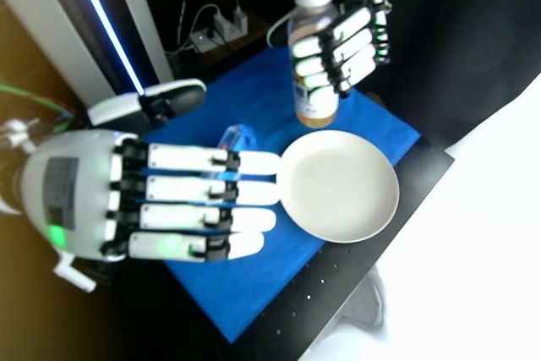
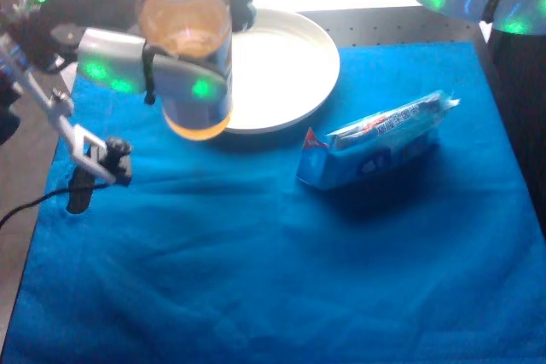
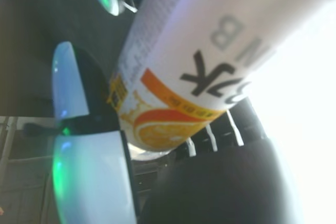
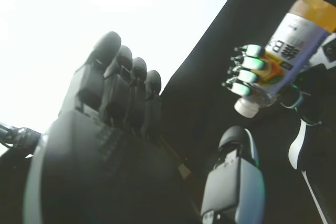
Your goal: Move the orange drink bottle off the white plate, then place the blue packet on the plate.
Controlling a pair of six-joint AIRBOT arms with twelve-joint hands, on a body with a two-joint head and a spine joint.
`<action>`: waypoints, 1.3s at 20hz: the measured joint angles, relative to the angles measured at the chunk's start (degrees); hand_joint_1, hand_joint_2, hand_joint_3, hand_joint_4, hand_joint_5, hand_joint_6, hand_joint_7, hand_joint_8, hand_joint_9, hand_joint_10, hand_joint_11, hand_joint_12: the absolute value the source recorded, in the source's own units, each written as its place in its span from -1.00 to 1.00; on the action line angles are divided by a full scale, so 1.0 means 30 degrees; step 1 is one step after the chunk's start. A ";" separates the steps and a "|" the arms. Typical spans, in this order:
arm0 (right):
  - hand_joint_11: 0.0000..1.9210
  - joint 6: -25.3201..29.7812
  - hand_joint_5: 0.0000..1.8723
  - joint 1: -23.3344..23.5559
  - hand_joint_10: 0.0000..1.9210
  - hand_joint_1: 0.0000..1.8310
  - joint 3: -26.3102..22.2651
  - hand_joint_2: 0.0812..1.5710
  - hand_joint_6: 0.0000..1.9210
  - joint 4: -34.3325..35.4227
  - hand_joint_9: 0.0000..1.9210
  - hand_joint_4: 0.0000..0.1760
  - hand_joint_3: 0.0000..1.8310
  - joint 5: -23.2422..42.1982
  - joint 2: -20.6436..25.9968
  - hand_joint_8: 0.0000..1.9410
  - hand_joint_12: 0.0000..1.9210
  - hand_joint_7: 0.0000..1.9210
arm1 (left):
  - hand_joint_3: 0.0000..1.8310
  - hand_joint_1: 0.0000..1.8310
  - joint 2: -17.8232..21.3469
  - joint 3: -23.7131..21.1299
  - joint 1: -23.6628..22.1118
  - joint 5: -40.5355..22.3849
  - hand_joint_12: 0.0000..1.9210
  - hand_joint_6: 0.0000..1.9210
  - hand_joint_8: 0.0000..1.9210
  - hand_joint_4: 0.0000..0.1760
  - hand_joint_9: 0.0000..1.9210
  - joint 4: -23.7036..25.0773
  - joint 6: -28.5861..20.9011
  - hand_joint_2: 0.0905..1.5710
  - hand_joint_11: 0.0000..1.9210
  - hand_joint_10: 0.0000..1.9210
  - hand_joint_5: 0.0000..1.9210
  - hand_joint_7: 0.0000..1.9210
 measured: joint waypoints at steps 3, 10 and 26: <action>-0.86 0.0000 -0.54 0.0000 -1.00 -0.60 0.0015 0.10 -0.99 0.0211 -0.64 -1.00 -1.00 0.0007 0.0000 -1.00 -0.21 -0.60 | -1.00 0.61 0.0335 -0.0758 0.0692 -0.0656 0.59 0.18 0.05 -1.00 -0.12 -0.0197 0.0401 0.42 -0.32 0.04 0.00 -0.07; -0.90 0.0000 -0.59 0.0000 -1.00 -0.61 0.0015 0.09 -1.00 0.0168 -0.63 -1.00 -1.00 0.0022 0.0000 -1.00 -0.13 -0.62 | -1.00 0.49 0.0306 -0.1078 0.1974 -0.0801 -0.62 -0.06 -0.01 -1.00 -0.14 -0.0444 0.0452 0.38 -0.12 0.24 0.15 -0.05; -0.95 0.0000 -0.58 0.0007 -1.00 -0.62 0.0015 0.04 -1.00 0.0131 -0.63 -1.00 -1.00 0.0117 0.0000 -1.00 -0.07 -0.61 | -1.00 0.51 -0.0612 -0.0474 0.3257 -0.0342 -0.43 -0.07 -0.09 -1.00 0.00 -0.2280 0.0423 0.34 -0.12 0.08 0.05 0.10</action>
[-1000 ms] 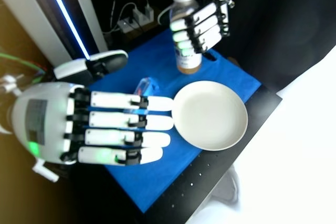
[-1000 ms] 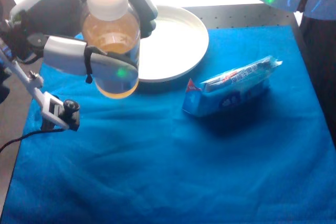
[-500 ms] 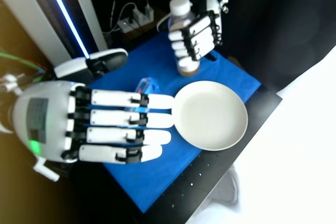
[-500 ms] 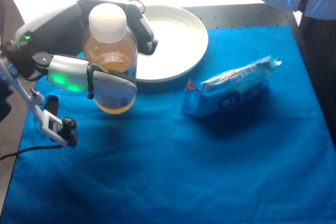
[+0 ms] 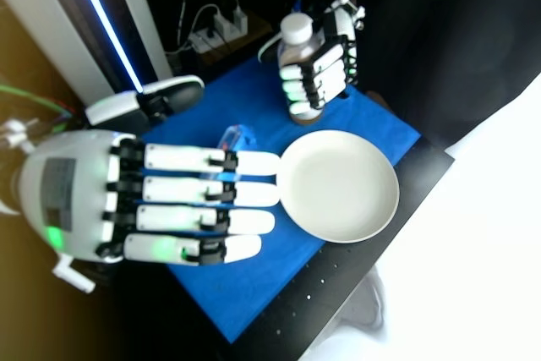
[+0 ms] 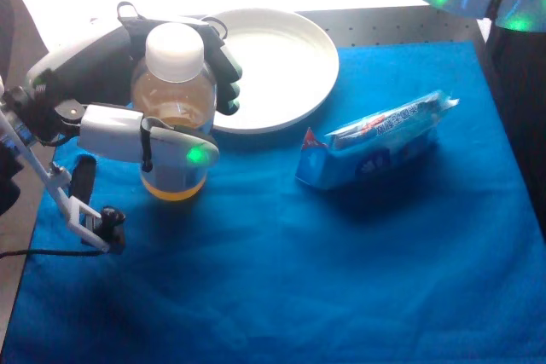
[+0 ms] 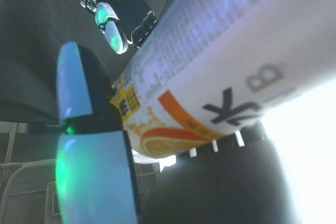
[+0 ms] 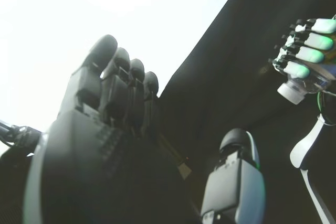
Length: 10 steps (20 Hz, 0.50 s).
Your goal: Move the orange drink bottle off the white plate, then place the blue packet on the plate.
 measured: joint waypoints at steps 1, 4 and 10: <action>-0.95 0.0000 -0.59 0.0000 -1.00 -0.62 -0.0007 0.03 -1.00 0.0000 -0.63 -1.00 -1.00 0.0007 0.0000 -1.00 -0.07 -0.61 | -1.00 0.51 0.0036 -0.0189 0.0168 -0.0182 -0.40 0.02 -0.04 -1.00 -0.06 -0.0131 0.0007 0.36 -0.21 0.15 0.00 0.08; -0.90 0.0000 -0.59 -0.0007 -1.00 -0.65 -0.0022 0.03 -1.00 -0.0022 -0.62 -1.00 -1.00 0.0015 0.0000 -1.00 -0.12 -0.61 | -1.00 0.39 0.0226 -0.0401 0.0233 -0.0291 -0.21 -0.38 -0.54 -1.00 -0.21 0.0051 0.0022 0.30 -0.63 -0.68 -0.26 -0.17; -0.91 0.0000 -0.59 0.0000 -1.00 -0.65 -0.0022 0.03 -0.99 -0.0007 -0.63 -1.00 -1.00 0.0015 0.0000 -0.99 -0.13 -0.61 | -1.00 0.18 0.0554 -0.0758 0.0590 -0.0568 0.08 -1.00 -1.00 -0.67 -0.42 -0.0007 0.0189 0.21 -0.96 -1.00 -0.51 -0.41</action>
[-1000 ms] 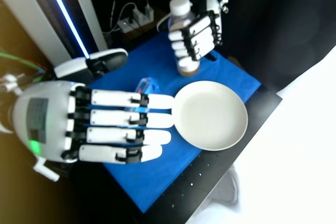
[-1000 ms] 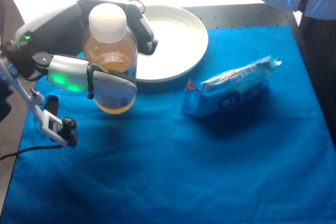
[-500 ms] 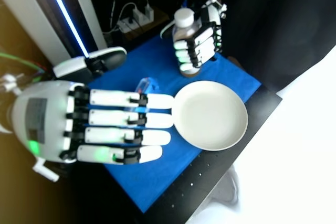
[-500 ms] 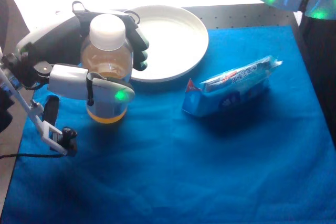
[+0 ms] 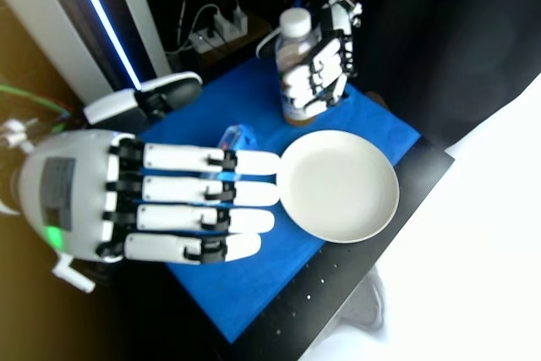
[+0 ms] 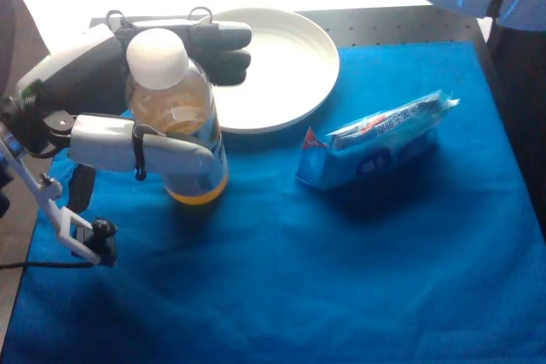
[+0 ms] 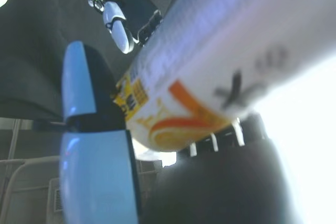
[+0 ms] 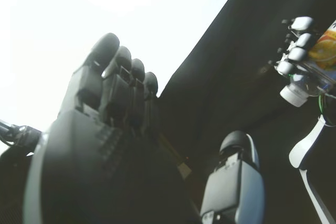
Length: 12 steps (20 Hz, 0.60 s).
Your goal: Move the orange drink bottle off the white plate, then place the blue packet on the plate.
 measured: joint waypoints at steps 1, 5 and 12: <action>-0.90 0.0000 -0.59 -0.0007 -0.99 -0.66 0.0000 0.04 -0.99 -0.0015 -0.62 -1.00 -1.00 0.0000 0.0000 -0.99 -0.13 -0.61 | -1.00 0.16 0.0036 -0.0036 0.0036 -0.0095 0.06 -1.00 -1.00 -0.67 -0.47 -0.0007 0.0029 0.20 -0.99 -1.00 -0.57 -0.48; -0.87 0.0000 -0.60 -0.0007 -0.99 -0.65 0.0000 0.05 -1.00 0.0015 -0.60 -1.00 -1.00 -0.0007 0.0000 -1.00 -0.12 -0.61 | -1.00 0.05 0.0525 -0.0619 0.0197 -0.0612 -0.34 -1.00 -1.00 0.78 -0.78 -0.0109 0.0393 0.10 -1.00 -1.00 -0.91 -0.80; -0.90 0.0000 -0.64 0.0000 -1.00 -0.65 0.0000 0.05 -1.00 -0.0007 -0.63 -1.00 -1.00 0.0000 0.0000 -1.00 -0.12 -0.63 | -1.00 -0.22 0.1115 -0.1457 0.0328 -0.1421 -0.98 -1.00 -1.00 1.00 -1.00 -0.0080 0.0925 0.11 -1.00 -1.00 -1.00 -1.00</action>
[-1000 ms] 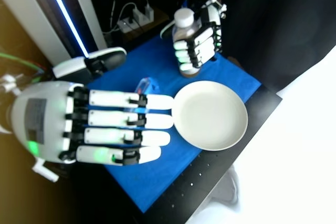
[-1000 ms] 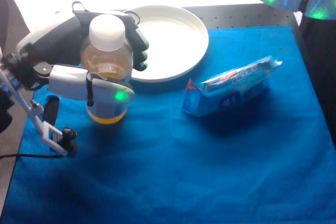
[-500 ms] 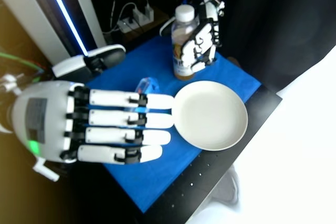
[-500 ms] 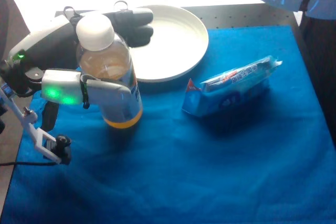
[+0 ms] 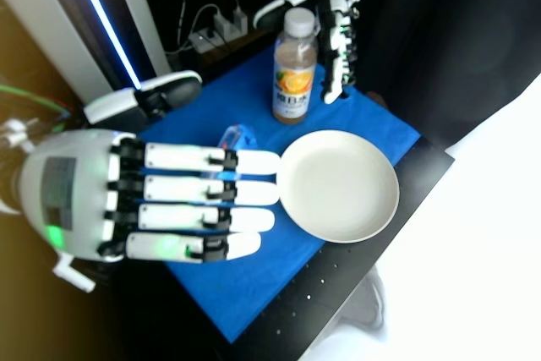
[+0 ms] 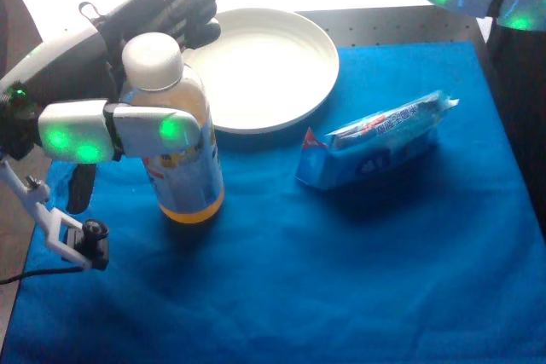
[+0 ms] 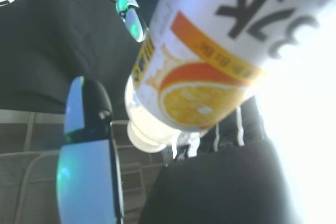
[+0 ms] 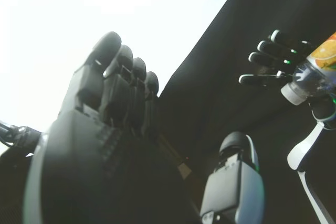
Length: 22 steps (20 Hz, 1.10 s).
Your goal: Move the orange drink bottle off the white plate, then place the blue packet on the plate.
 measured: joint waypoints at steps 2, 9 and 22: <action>-0.90 0.0000 -0.66 -0.0007 -1.00 -0.58 0.0000 0.05 -1.00 0.0015 -0.65 -1.00 -1.00 -0.0007 0.0000 -1.00 -0.11 -0.67 | -1.00 -0.27 0.0262 -0.0189 0.0007 -0.0284 -1.00 -1.00 -1.00 1.00 -1.00 0.0022 0.0109 0.09 -1.00 -1.00 -1.00 -1.00; -1.00 0.0328 -1.00 0.0000 -1.00 -0.48 0.0000 -0.12 -1.00 -0.1217 -0.75 1.00 -1.00 -0.0270 0.0000 -1.00 0.21 -0.83 | -1.00 -0.61 0.1661 -0.1217 0.0685 -0.0641 -1.00 -1.00 -1.00 1.00 -1.00 0.0175 0.0685 0.02 -1.00 -1.00 -1.00 -1.00; -1.00 0.3563 -1.00 0.2193 -1.00 -0.34 0.1056 -0.13 -1.00 -0.9187 -0.95 0.82 -1.00 -0.6054 -0.0437 -0.99 -0.42 -0.95 | -0.99 -0.63 0.4561 -0.3024 0.3096 -0.1260 -1.00 -1.00 -1.00 1.00 -1.00 -0.0933 0.2783 0.11 -1.00 -1.00 -1.00 -1.00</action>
